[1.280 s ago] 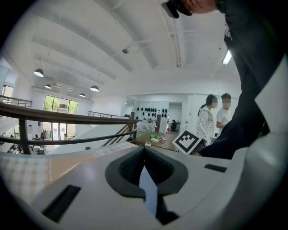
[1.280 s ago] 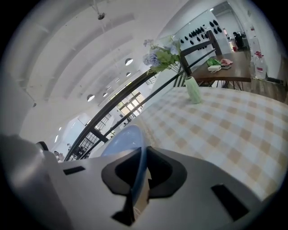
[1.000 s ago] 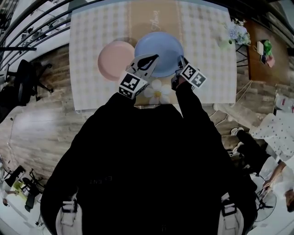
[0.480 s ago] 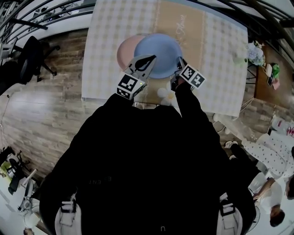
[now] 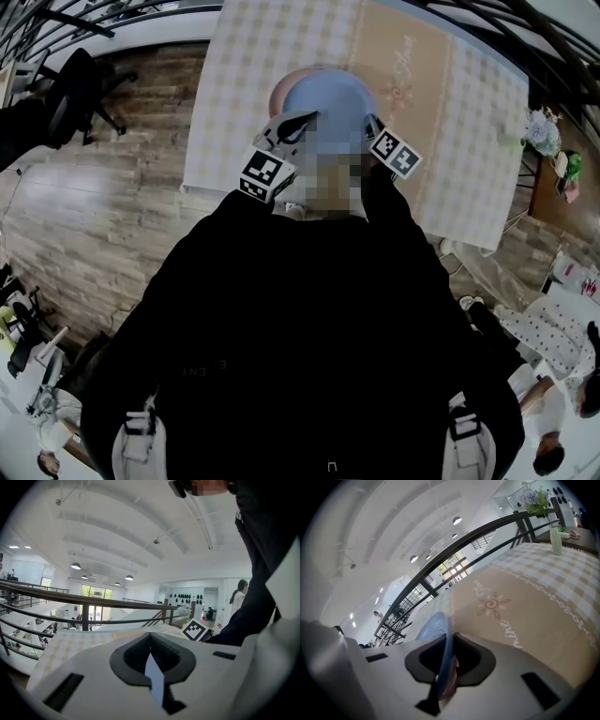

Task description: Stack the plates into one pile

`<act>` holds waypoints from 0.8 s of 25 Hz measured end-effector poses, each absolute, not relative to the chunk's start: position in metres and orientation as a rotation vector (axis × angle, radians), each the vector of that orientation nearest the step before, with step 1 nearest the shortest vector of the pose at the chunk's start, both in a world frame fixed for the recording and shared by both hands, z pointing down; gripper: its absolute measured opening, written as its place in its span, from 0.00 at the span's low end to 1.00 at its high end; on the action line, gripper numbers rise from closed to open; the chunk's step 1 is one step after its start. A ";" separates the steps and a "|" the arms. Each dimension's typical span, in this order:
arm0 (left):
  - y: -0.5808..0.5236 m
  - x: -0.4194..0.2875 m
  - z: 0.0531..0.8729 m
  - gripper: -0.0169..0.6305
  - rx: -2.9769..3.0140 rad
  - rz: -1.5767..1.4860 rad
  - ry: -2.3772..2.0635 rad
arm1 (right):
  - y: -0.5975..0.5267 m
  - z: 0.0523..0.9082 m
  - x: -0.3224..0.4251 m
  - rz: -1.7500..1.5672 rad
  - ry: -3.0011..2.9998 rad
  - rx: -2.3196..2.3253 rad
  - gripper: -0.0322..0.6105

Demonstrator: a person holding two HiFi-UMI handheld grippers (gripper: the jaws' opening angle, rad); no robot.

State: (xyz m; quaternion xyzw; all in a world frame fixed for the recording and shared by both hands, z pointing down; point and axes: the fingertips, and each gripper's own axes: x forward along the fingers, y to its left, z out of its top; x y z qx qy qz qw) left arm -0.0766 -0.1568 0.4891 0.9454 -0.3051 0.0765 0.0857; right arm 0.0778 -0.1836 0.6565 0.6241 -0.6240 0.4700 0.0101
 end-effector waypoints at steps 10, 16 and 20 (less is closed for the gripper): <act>-0.159 -0.110 0.502 0.05 2.789 0.242 -0.930 | -0.194 0.674 0.053 1.397 -1.919 1.939 0.11; -0.160 -0.122 0.506 0.05 2.773 0.244 -0.931 | -0.199 0.681 0.043 1.317 -1.888 1.895 0.17; -0.155 -0.123 0.509 0.05 2.776 0.253 -0.908 | -0.198 0.677 0.042 1.232 -1.904 1.852 0.26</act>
